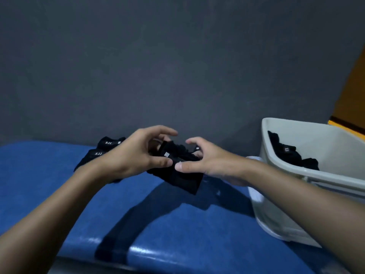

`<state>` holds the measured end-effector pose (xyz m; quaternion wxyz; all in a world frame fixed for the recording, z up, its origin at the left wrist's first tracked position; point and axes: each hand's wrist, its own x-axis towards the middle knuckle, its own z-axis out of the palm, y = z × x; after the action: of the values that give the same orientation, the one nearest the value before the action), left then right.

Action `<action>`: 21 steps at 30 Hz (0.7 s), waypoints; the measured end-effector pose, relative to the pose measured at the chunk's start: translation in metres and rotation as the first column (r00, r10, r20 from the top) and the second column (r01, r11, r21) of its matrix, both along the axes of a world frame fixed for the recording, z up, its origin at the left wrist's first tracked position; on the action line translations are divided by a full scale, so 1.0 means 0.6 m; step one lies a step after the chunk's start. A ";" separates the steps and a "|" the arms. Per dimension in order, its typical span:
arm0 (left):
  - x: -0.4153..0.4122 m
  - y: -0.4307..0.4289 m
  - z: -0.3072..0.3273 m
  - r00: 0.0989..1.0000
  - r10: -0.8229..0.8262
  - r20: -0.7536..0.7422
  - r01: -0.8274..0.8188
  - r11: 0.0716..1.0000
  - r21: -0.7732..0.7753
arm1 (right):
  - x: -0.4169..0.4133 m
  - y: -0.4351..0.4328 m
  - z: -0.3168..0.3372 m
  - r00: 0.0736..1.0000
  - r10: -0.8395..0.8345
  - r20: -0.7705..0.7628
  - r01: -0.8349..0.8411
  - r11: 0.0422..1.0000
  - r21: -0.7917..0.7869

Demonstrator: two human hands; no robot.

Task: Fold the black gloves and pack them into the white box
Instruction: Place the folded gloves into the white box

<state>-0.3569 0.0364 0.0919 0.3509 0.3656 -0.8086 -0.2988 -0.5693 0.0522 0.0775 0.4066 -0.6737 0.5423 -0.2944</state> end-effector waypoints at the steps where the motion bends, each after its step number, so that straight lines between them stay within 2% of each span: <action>1: -0.008 0.004 0.020 1.000 -0.026 0.013 0.026 0.999 -0.021 | -0.008 0.007 0.015 1.000 0.003 -0.005 -0.003 1.000 -0.004; 5: -0.044 0.014 0.099 0.991 -0.105 0.078 0.113 0.988 -0.108 | -0.040 0.045 0.077 0.997 0.017 0.073 -0.011 0.996 -0.084; 10: -0.106 0.023 0.165 0.982 -0.166 0.085 0.180 0.966 -0.184 | -0.092 0.089 0.138 0.990 -0.052 0.131 0.085 0.961 -0.263; 15: -0.178 0.017 0.182 0.995 -0.095 0.023 0.098 0.961 -0.258 | -0.156 0.121 0.163 0.953 -0.221 0.206 0.286 0.882 -0.376; 18: -0.232 0.014 0.173 0.993 -0.046 -0.108 0.024 0.979 -0.201 | -0.197 0.137 0.165 0.903 -0.319 0.287 0.414 0.823 -0.389; 21: -0.295 0.019 0.163 0.967 -0.106 -0.231 0.101 0.994 -0.034 | -0.236 0.151 0.161 0.867 -0.368 0.336 0.480 0.799 -0.364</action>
<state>-0.5339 0.0476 0.1895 0.4310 0.2815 -0.7833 -0.3485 -0.7107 0.1431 0.1738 0.2332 -0.5651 0.5450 -0.5739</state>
